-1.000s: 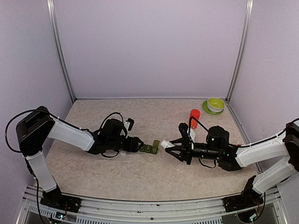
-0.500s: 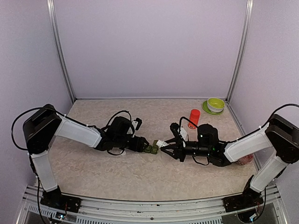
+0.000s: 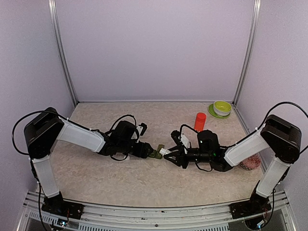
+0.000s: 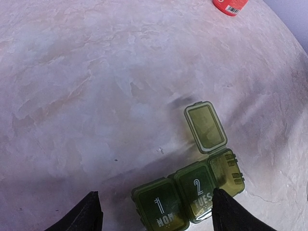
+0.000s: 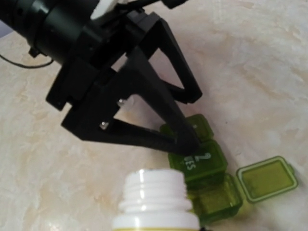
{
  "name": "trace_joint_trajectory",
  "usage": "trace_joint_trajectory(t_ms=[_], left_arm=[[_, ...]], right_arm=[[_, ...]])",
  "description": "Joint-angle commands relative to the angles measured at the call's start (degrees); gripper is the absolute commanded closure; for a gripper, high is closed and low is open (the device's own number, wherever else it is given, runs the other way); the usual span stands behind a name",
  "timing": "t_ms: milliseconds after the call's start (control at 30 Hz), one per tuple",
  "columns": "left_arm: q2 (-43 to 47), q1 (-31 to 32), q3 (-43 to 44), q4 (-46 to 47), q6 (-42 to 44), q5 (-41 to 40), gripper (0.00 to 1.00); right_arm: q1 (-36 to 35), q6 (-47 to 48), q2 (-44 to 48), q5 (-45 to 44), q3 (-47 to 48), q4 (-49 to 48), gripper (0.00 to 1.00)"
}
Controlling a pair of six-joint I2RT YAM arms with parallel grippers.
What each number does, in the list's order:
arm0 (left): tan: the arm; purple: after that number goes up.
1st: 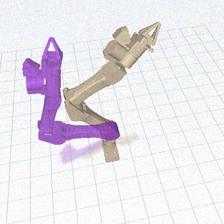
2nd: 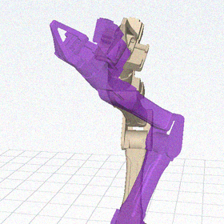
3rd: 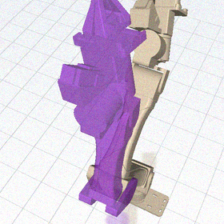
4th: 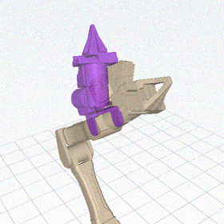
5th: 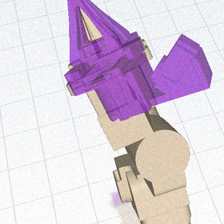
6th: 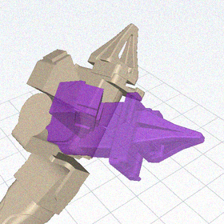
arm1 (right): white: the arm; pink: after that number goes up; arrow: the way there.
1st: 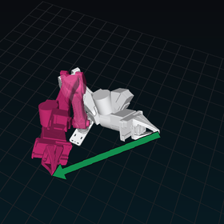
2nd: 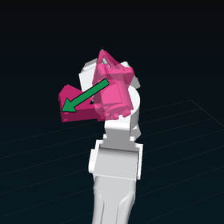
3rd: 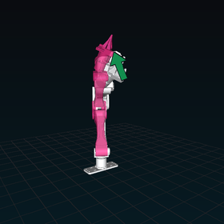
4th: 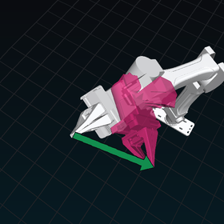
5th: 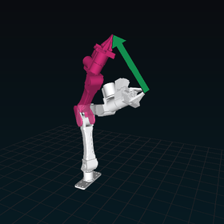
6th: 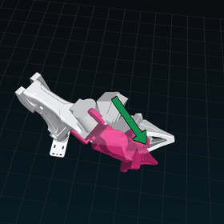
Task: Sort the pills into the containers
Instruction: Pour the pill into the compartment of the pill container.
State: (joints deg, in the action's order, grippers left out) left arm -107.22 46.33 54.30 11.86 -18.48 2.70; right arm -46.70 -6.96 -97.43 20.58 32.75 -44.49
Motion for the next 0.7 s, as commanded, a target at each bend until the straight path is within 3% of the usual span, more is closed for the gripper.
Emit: trace_joint_trajectory(t_ms=[0, 667], left_arm=[[-1.6, 0.2, 0.4, 0.2, 1.2, -0.9, 0.24], [-4.2, 0.1, 0.9, 0.8, 0.4, 0.5, 0.24]], right_arm=[[0.5, -0.5, -0.9, 0.0, 1.6, -1.1, 0.84], [0.5, -0.1, -3.0, -3.2, 4.1, 3.3, 0.84]])
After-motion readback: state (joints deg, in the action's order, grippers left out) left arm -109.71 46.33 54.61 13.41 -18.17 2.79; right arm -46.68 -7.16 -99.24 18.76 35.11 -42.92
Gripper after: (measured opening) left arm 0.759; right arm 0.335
